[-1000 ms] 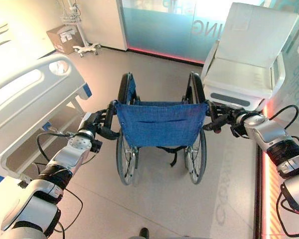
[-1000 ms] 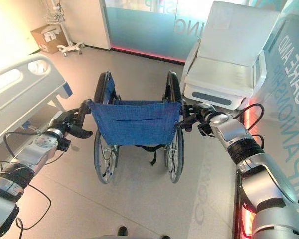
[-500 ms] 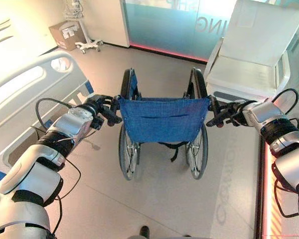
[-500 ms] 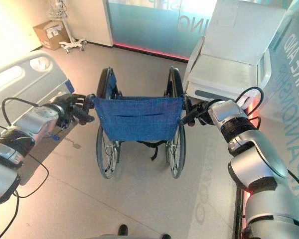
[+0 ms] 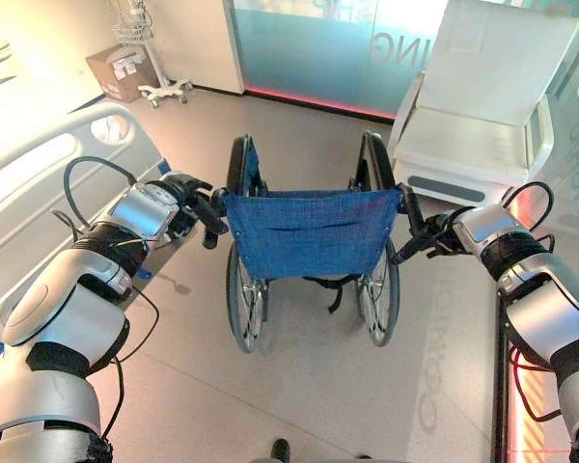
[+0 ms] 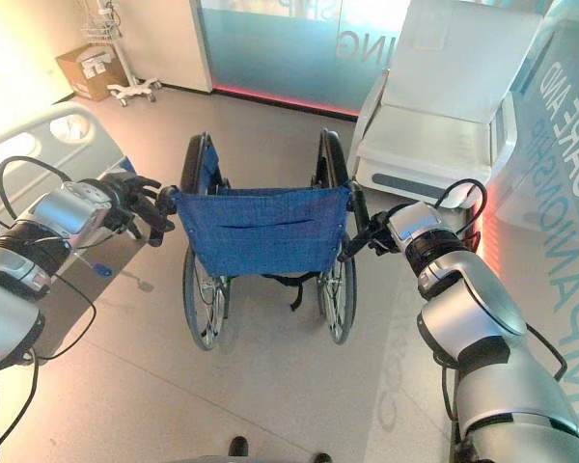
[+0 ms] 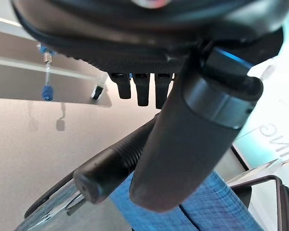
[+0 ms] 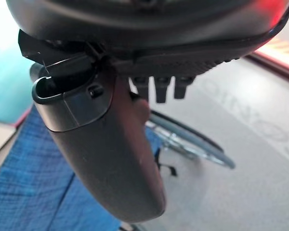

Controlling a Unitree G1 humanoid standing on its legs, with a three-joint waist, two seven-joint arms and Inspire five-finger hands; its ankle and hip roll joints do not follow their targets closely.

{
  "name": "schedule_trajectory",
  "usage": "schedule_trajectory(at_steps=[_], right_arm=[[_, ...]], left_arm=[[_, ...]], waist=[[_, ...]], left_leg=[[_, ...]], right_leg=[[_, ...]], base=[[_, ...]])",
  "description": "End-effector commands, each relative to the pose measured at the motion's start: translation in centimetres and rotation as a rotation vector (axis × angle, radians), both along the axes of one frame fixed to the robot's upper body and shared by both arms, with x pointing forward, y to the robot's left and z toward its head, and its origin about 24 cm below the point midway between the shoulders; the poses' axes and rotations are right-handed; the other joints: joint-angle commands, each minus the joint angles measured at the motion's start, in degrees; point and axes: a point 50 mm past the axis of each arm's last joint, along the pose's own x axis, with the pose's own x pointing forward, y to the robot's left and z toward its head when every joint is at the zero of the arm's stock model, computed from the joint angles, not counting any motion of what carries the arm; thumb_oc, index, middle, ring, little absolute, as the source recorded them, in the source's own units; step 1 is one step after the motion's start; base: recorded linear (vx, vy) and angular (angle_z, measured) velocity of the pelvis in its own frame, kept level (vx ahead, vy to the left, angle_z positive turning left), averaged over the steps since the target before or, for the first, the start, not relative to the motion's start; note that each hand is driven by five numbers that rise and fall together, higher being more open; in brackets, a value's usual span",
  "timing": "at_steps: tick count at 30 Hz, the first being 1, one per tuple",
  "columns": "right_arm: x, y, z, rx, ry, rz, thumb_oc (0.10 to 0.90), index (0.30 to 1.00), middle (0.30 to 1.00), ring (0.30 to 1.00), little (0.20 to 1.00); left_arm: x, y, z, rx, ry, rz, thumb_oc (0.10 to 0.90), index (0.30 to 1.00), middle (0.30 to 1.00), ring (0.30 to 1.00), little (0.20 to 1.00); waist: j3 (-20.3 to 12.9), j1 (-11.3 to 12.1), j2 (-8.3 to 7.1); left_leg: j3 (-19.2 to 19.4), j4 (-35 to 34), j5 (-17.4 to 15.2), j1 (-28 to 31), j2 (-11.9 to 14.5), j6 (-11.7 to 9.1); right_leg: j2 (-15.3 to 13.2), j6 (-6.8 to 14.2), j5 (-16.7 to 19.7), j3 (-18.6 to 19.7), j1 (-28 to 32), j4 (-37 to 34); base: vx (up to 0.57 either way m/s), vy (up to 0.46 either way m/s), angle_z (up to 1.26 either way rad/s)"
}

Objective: Push the wheelchair next to the bed

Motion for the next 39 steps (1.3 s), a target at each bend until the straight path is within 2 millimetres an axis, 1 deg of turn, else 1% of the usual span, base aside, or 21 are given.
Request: schedule_trajectory(at_steps=[1,2,5,7,8,9,13,15,18,22,26,32,35,39], right_arm=[[1.4,-0.7,4.8,-0.137,-0.129,-0.015,0.8,0.9,0.9,0.9,0.9],[1.4,-0.7,4.7,-0.135,-0.127,-0.016,0.8,0.9,0.9,0.9,0.9],[1.4,-0.2,4.0,-0.129,-0.124,-0.012,0.8,0.9,0.9,0.9,0.9],[1.4,0.0,3.8,-0.127,-0.13,-0.01,0.8,0.9,0.9,0.9,0.9],[1.5,0.2,3.8,-0.122,-0.144,-0.008,0.8,0.9,0.9,0.9,0.9],[1.5,0.3,3.8,-0.119,-0.152,-0.008,0.8,0.9,0.9,0.9,0.9],[1.8,0.7,4.0,-0.106,-0.197,-0.012,0.8,0.9,0.9,0.9,0.9],[1.8,1.1,4.0,-0.098,-0.215,-0.012,0.8,0.9,0.9,0.9,0.9],[2.0,2.0,4.2,-0.073,-0.26,-0.002,0.8,0.9,0.9,0.9,0.9],[2.1,2.7,4.4,-0.063,-0.298,0.002,0.8,0.9,0.9,0.9,0.9],[2.2,3.3,4.7,-0.062,-0.326,0.004,0.8,0.9,0.9,0.9,0.9],[2.4,4.0,6.1,-0.082,-0.369,0.012,0.8,0.9,0.9,0.9,0.9],[2.5,4.4,6.6,-0.084,-0.365,0.018,0.8,0.9,0.9,0.9,0.9],[2.5,4.8,6.7,-0.071,-0.337,0.027,0.8,0.9,0.9,0.9,0.9]], left_arm=[[0.4,2.7,4.3,0.19,-0.061,0.135,0.8,0.9,0.9,0.9,0.9],[0.4,2.8,4.2,0.198,-0.05,0.137,0.8,0.9,0.9,0.9,0.9],[0.1,3.0,2.4,0.245,0.02,0.163,0.8,0.9,0.9,0.9,0.9],[0.0,3.2,1.9,0.263,0.042,0.175,0.8,0.9,0.9,0.9,0.9],[-0.2,3.5,1.2,0.281,0.07,0.192,0.8,0.9,0.9,0.9,0.9],[-0.3,3.6,0.9,0.292,0.08,0.199,0.8,0.9,0.9,0.9,0.9],[-0.5,3.7,-0.2,0.251,0.072,0.23,0.8,0.9,0.9,0.9,0.9],[-0.5,3.5,-0.9,0.224,0.058,0.248,0.8,0.9,0.9,0.9,0.9],[-0.7,3.2,-2.5,0.185,0.039,0.274,0.8,0.9,0.9,0.9,0.9],[-0.8,2.8,-3.6,0.172,0.048,0.277,0.8,0.9,0.9,0.9,0.9],[-1.0,2.7,-4.3,0.161,0.057,0.283,0.8,0.9,0.9,0.9,0.9],[-1.0,2.7,-4.5,0.171,0.057,0.283,0.8,0.9,0.9,0.9,0.9],[-1.0,2.7,-4.5,0.176,0.058,0.276,0.8,0.9,0.9,0.9,0.9],[-0.9,2.5,-4.7,0.191,0.061,0.263,0.8,0.9,0.9,0.9,0.9]], waist=[[-5.5,0.6,-0.72],[-5.5,0.6,-0.74],[-5.4,0.4,-0.85],[-5.3,0.3,-0.87],[-5.2,0.2,-0.92],[-5.1,0.1,-0.97],[-5.0,0.0,-1.08],[-4.9,-0.1,-1.11],[-4.8,-0.3,-1.41],[-4.6,-0.4,-1.5],[-4.5,-0.4,-1.43],[-4.3,-0.5,-1.49],[-4.3,-0.5,-1.61],[-4.5,-0.4,-1.89]], left_leg=[[2.9,0.2,-4.5,1.7,-4.9,0.2],[2.9,0.2,-4.5,1.6,-4.9,0.2],[2.8,0.2,-4.4,1.5,-5.0,0.2],[2.9,0.2,-4.4,1.5,-5.0,0.2],[2.9,0.2,-4.4,1.5,-4.9,0.2],[3.0,0.2,-4.3,1.5,-4.9,0.2],[3.0,0.2,-4.3,1.5,-4.9,0.1],[3.1,0.2,-4.3,1.4,-4.9,0.1],[3.2,0.2,-4.2,1.3,-4.9,0.1],[3.5,0.2,-4.2,1.4,-4.8,0.1],[3.7,0.2,-4.2,1.5,-4.7,0.1],[4.0,0.2,-4.2,1.5,-4.7,0.1],[4.1,0.3,-4.2,1.4,-4.7,0.1],[4.0,0.3,-4.1,1.5,-4.8,0.1]], right_leg=[[1.6,0.2,-1.0,2.7,-0.6,1.1],[1.6,0.2,-1.0,2.7,-0.6,1.1],[1.8,0.0,-0.9,3.0,-0.8,1.1],[1.8,0.0,-0.9,3.1,-0.8,1.1],[1.9,0.0,-0.9,3.2,-0.9,1.2],[1.9,-0.1,-0.9,3.2,-0.9,1.2],[2.0,-0.1,-0.9,3.4,-1.1,1.3],[2.0,-0.1,-0.9,3.4,-1.2,1.3],[2.2,-0.3,-0.9,3.7,-1.4,1.5],[2.2,-0.3,-0.9,3.7,-1.5,1.6],[2.2,-0.4,-0.9,3.8,-1.5,1.7],[2.3,-0.5,-1.0,3.9,-1.5,1.9],[2.3,-0.5,-1.1,3.9,-1.5,2.0],[2.3,-0.6,-1.1,3.7,-1.4,2.1]], base=[[0.0,0.0,0.0],[0.0,0.0,0.0],[0.0,0.0,0.0],[0.0,0.0,0.0],[0.0,0.0,0.0],[0.0,0.0,0.0],[0.0,0.0,0.0],[0.0,0.0,0.0],[0.0,0.0,0.0],[0.0,0.0,0.0],[0.0,0.0,0.0],[0.0,0.0,0.0],[0.0,0.0,0.0],[0.0,0.0,0.0]])
